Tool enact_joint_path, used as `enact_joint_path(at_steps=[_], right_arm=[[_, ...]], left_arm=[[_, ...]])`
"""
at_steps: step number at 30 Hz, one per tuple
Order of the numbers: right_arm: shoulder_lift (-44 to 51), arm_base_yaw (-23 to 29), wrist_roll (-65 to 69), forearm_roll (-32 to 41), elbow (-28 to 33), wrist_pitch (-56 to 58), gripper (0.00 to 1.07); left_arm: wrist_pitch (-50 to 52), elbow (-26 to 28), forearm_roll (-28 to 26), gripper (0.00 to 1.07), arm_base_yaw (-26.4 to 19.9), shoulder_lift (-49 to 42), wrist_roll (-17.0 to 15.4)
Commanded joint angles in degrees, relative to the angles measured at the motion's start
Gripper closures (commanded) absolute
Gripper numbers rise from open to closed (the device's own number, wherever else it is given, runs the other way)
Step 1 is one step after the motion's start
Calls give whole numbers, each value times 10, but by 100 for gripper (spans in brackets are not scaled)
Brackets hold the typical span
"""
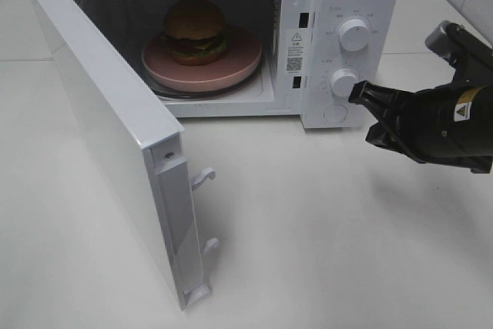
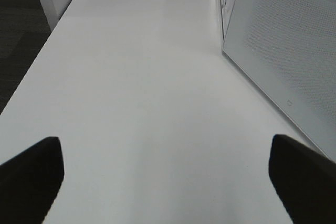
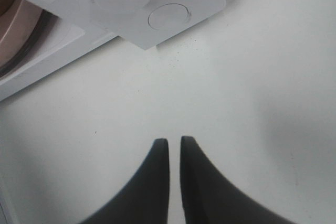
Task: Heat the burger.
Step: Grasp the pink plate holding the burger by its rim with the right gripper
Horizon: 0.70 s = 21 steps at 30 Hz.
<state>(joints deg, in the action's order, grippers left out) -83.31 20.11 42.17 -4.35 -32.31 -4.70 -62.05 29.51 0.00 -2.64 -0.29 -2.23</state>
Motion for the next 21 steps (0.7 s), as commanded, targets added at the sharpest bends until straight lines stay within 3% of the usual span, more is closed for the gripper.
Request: enact_joint_path(at_steps=[1, 14, 21], right_arm=[[22, -1, -54, -5, -2, 25, 102], [100, -1, -172, -3, -10, 166, 99], [101, -1, -279, -4, -83, 298, 99]], left_arm=[[9, 0, 0, 9, -1, -7, -1], [9, 0, 0, 9, -1, -7, -1], [9, 0, 0, 9, -1, -7, -1]])
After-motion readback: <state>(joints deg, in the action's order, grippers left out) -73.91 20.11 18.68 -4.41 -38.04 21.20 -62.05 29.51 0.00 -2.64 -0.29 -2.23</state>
